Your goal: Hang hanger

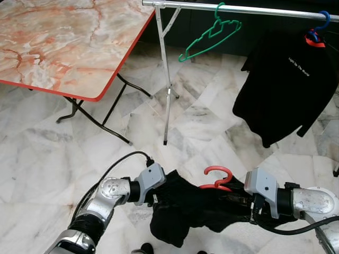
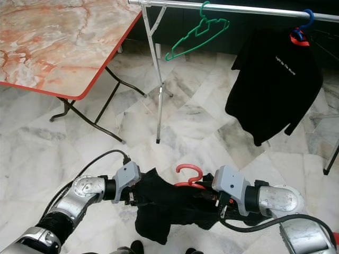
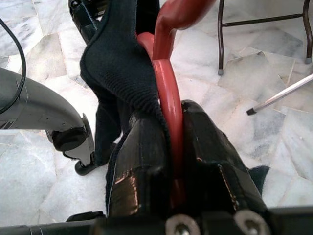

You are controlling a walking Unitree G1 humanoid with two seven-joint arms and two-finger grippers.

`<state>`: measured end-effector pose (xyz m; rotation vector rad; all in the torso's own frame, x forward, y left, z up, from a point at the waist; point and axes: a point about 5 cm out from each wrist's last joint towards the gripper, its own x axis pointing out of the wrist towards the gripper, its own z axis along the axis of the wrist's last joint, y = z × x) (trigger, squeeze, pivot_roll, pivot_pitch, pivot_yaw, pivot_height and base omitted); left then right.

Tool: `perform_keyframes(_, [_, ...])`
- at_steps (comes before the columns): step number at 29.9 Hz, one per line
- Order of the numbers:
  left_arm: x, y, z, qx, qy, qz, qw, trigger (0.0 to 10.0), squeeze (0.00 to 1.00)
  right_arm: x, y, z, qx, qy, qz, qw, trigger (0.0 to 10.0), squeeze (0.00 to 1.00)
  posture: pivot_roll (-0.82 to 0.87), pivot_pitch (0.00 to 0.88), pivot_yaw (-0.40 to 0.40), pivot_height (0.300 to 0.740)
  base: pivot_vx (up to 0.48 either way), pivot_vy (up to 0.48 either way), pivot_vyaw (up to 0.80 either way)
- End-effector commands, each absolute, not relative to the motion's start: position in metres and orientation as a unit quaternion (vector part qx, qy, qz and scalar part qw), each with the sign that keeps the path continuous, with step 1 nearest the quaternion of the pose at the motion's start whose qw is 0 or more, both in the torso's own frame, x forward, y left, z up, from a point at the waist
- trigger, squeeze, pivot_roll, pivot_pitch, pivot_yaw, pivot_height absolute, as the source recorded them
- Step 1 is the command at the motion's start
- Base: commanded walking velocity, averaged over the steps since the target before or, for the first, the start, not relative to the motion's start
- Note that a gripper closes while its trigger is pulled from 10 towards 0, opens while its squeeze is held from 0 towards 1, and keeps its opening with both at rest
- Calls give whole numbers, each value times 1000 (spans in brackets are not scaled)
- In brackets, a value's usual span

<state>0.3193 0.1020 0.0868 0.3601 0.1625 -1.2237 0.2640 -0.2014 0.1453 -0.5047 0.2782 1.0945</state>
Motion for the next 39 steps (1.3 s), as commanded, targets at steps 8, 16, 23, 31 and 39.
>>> perform_keyframes(8, [315,102,83,152,80,-580,796,0,0,261,-197,146,-228,124,523,812,10000,0,-71,288,57,740,0,0,0])
perform_keyframes(16, [311,103,81,156,90,-602,778,0,0,264,-197,146,-229,123,523,812,10000,0,-72,285,56,740,0,0,0])
perform_keyframes(23, [304,104,75,177,109,-628,750,0,0,266,-196,146,-230,122,523,812,10000,0,-69,283,53,740,0,0,0])
perform_keyframes(31, [305,104,76,186,102,-624,752,0,0,267,-194,146,-229,120,525,811,10000,0,-69,275,53,740,0,0,0])
perform_keyframes(39, [306,104,76,197,96,-614,759,0,0,268,-194,145,-231,119,528,808,10000,0,-72,251,49,740,0,0,0])
